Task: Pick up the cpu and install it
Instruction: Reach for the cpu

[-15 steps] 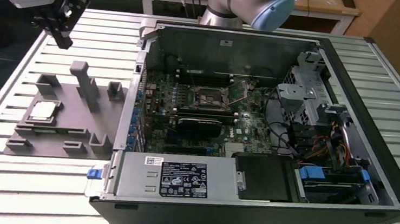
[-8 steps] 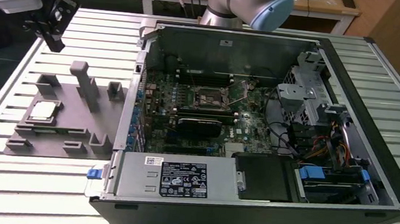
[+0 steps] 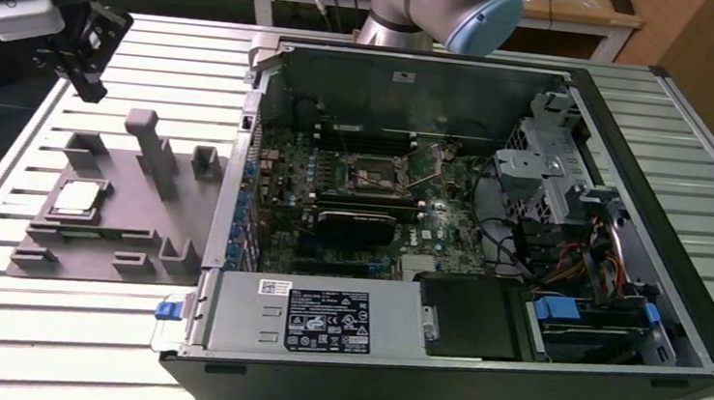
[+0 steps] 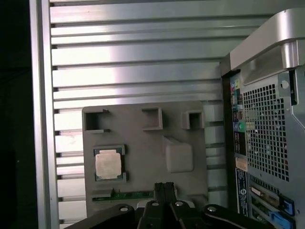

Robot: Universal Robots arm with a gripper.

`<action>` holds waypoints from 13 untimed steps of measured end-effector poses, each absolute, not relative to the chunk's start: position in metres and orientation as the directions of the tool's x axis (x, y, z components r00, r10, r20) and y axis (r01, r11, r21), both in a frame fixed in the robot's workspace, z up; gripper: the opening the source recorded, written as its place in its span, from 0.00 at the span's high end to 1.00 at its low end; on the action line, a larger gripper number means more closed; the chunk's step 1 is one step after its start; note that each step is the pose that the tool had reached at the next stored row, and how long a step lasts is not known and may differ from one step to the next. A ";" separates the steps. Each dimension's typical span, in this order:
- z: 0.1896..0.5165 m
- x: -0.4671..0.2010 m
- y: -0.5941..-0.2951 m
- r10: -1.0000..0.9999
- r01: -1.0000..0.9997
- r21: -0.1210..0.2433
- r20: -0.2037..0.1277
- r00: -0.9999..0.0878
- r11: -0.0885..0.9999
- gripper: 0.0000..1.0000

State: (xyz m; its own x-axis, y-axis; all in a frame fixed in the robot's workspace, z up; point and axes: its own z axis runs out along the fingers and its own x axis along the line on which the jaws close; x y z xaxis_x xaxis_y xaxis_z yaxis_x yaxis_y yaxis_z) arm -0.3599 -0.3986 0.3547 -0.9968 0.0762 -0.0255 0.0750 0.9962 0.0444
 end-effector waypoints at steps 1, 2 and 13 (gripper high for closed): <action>0.353 -0.362 -0.399 0.076 0.075 0.044 -0.026 -0.997 0.996 0.89; 0.351 -0.364 -0.398 0.076 0.075 0.044 -0.026 -0.997 0.996 0.89; 0.331 -0.386 -0.398 0.076 0.075 0.045 -0.026 -0.997 0.996 0.89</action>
State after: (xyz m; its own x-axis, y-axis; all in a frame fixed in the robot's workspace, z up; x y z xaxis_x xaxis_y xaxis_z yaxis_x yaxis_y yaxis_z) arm -0.3863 -0.3978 0.3309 -0.9968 0.0762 -0.0257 0.0750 0.9962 0.0445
